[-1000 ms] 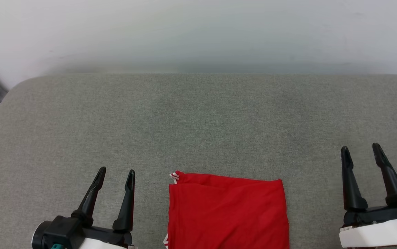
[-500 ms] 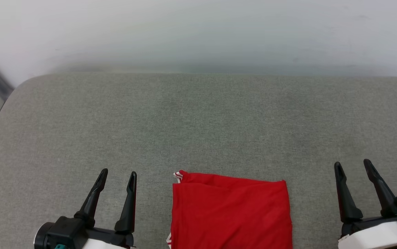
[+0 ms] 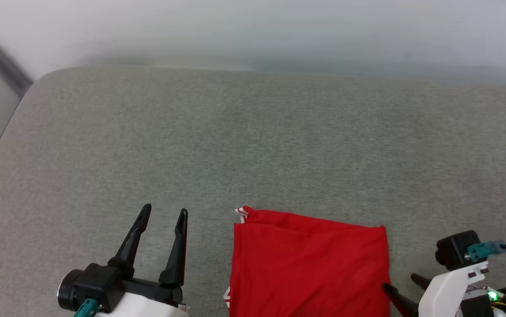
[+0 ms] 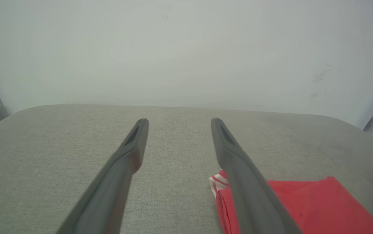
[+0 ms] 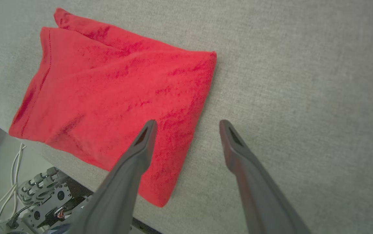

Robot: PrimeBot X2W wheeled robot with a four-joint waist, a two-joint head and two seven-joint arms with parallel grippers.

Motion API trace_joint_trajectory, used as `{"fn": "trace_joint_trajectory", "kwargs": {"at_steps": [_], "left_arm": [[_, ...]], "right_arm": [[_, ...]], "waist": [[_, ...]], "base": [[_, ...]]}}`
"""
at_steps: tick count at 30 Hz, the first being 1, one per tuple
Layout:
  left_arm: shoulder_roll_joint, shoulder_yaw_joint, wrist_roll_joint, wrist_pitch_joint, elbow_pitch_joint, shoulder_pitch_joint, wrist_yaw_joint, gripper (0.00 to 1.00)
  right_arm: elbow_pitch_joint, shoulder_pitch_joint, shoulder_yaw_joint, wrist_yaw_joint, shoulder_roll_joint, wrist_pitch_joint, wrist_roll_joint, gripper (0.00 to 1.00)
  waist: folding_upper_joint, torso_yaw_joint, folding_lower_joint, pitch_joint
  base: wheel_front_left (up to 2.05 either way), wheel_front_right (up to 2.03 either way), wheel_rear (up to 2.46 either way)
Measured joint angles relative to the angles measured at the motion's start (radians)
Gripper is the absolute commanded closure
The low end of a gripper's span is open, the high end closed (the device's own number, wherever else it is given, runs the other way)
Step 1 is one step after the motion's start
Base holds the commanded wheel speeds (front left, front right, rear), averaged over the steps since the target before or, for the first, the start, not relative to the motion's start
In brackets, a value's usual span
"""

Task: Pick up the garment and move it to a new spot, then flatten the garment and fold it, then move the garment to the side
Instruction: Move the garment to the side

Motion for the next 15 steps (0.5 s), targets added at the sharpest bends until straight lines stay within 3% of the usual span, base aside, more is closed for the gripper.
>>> {"fn": "trace_joint_trajectory", "kwargs": {"at_steps": [5,8,15], "left_arm": [[0.000,-0.018,-0.002,0.000,0.009,-0.027,0.000,0.00],[0.000,-0.025,-0.005,0.000,0.016,-0.040,0.000,0.00],[-0.006,-0.030,-0.013,0.000,0.023,-0.057,0.000,0.00]], "right_arm": [[0.019,-0.007,-0.027,0.000,0.040,0.163,-0.007,0.00],[0.059,-0.036,-0.047,0.000,0.078,0.201,-0.028,0.00],[0.160,-0.064,-0.042,0.000,0.096,0.231,-0.081,0.00]], "waist": [[0.0000,0.045,0.0000,0.025],[0.0000,0.074,0.0000,0.044],[0.0000,0.141,0.0000,0.083]], "base": [[0.00,0.00,0.00],[0.00,0.00,0.00],[0.00,0.00,0.00]]}}
